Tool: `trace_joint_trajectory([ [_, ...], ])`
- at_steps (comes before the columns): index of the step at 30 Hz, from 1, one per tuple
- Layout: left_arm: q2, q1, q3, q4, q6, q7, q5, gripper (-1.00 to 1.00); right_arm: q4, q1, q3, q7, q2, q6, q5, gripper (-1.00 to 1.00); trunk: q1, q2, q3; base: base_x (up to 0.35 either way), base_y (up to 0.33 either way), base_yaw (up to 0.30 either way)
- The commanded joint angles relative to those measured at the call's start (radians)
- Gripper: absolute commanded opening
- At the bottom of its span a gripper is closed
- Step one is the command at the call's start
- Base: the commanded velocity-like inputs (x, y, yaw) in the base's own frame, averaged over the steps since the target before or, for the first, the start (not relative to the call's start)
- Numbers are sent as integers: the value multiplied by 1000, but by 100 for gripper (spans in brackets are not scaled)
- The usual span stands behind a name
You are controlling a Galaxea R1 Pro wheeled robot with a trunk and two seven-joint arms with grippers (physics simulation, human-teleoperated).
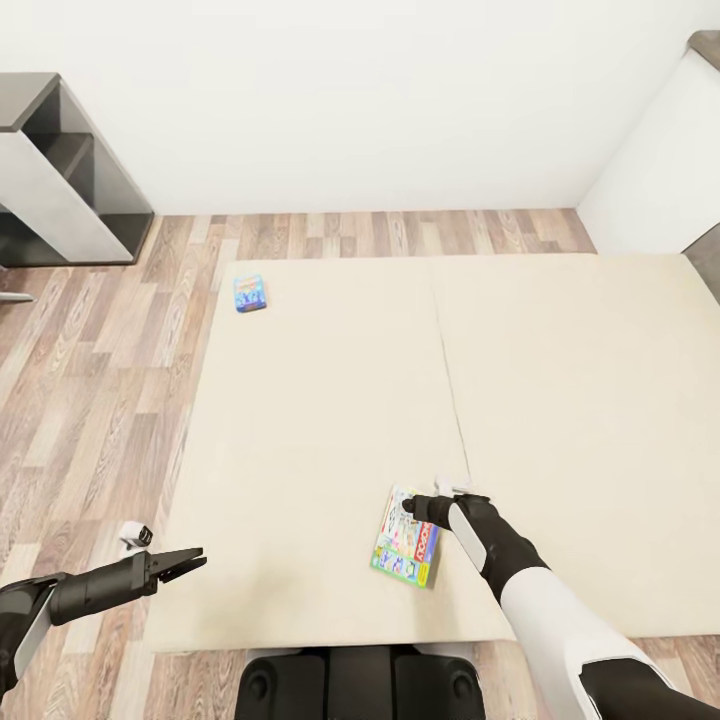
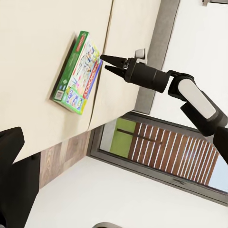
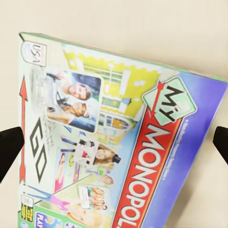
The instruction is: Put all the toys in the child's room - the three board games (two on the bed and one on the table), the two jigsaw puzzles on the table, and the tennis ball on the table - inside the toy box on the table in the child's room.
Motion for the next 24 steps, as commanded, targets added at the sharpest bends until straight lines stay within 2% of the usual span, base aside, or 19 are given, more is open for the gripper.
trace_joint_trajectory([
  [1, 0, 0, 0, 0, 10, -4, 0, 100, -1, 0, 3, -2, 0, 5, -4, 100, 0, -2, -2, 0, 0, 0],
  [24, 0, 0, -1, 0, 10, -4, 0, 100, -1, 1, 3, 0, 6, 3, -3, 100, 0, -2, -37, 0, 0, 0],
])
